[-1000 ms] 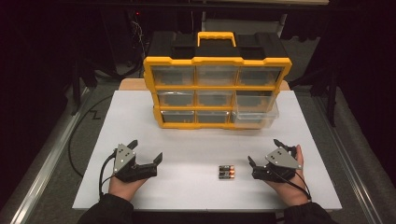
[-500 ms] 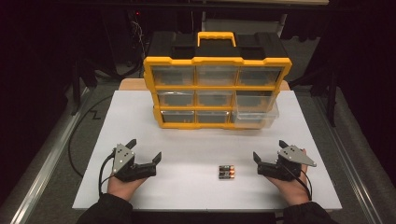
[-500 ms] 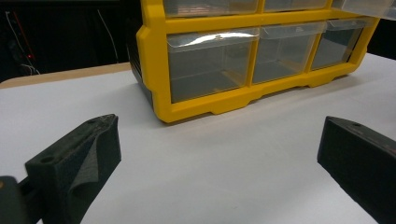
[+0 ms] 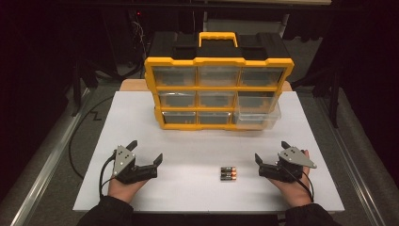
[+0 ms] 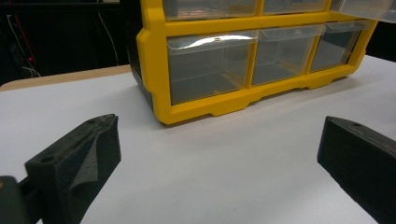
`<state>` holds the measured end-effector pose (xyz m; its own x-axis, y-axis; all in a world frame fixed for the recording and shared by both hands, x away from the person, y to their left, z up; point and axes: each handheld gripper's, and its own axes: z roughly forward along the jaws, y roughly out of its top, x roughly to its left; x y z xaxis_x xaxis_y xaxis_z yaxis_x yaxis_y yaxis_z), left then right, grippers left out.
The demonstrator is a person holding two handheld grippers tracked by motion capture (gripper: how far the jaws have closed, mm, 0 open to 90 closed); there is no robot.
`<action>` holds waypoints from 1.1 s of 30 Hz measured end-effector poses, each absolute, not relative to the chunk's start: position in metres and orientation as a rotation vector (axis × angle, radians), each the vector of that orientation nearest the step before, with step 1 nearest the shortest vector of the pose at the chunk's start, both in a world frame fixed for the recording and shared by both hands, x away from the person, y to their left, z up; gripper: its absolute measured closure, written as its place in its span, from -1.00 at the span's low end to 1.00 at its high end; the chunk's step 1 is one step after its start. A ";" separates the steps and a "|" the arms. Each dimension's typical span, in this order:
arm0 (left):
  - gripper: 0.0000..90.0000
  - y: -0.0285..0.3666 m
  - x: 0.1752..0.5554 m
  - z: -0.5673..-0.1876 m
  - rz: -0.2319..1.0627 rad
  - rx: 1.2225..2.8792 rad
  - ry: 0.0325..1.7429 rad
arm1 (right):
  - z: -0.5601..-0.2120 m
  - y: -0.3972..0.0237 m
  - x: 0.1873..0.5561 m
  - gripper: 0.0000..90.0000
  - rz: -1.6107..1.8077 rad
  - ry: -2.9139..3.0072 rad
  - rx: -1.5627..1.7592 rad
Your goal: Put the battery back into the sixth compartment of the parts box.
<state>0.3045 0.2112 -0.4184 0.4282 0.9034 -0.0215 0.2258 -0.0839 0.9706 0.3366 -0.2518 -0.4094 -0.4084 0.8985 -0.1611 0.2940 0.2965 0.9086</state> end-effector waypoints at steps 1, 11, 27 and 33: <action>-0.99 0.211 0.304 -0.418 0.771 1.583 1.019 | -0.410 -0.252 0.337 -0.97 1.097 1.868 1.071; -0.99 0.213 0.303 -0.415 0.791 1.574 1.019 | -0.412 -0.253 0.338 -0.97 1.048 1.915 1.105; -0.99 0.213 0.302 -0.414 0.772 1.572 1.009 | -0.420 -0.252 0.343 -0.95 0.929 2.017 1.216; -0.99 0.213 0.303 -0.415 0.754 1.564 1.011 | -0.416 -0.252 0.347 -0.90 0.910 2.107 1.228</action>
